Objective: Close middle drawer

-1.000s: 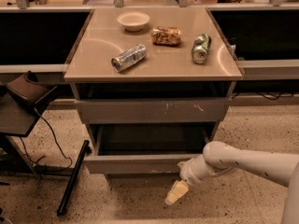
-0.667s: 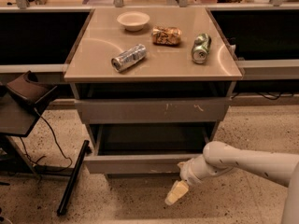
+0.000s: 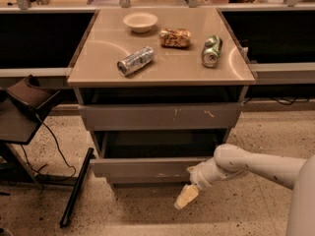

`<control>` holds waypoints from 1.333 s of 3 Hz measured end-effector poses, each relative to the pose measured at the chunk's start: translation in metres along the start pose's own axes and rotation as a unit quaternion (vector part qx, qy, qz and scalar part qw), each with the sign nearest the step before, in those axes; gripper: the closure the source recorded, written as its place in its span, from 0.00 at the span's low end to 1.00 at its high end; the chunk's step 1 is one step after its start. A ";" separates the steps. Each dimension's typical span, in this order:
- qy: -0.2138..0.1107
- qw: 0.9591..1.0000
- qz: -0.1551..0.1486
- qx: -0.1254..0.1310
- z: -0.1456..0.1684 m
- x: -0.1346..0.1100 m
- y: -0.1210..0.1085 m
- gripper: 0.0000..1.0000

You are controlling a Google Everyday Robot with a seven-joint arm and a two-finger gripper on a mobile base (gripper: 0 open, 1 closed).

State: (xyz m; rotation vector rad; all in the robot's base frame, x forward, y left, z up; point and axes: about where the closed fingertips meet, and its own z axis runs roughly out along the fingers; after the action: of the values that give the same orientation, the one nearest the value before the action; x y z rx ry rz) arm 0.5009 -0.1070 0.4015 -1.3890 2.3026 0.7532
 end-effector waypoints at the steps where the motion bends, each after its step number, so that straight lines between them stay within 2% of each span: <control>1: -0.006 1.000 0.001 0.010 -0.005 -0.013 -0.021 0.00; 2: -0.006 1.000 0.001 0.010 -0.005 -0.013 -0.021 0.00; 4: -0.030 0.999 0.009 0.024 -0.003 -0.052 -0.053 0.00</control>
Offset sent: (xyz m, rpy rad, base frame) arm 0.2259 0.0006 0.0686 0.0526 -0.1990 -0.1576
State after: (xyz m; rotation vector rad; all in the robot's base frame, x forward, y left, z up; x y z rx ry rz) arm 0.5721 -0.0923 0.4184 -1.3088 2.2736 0.7293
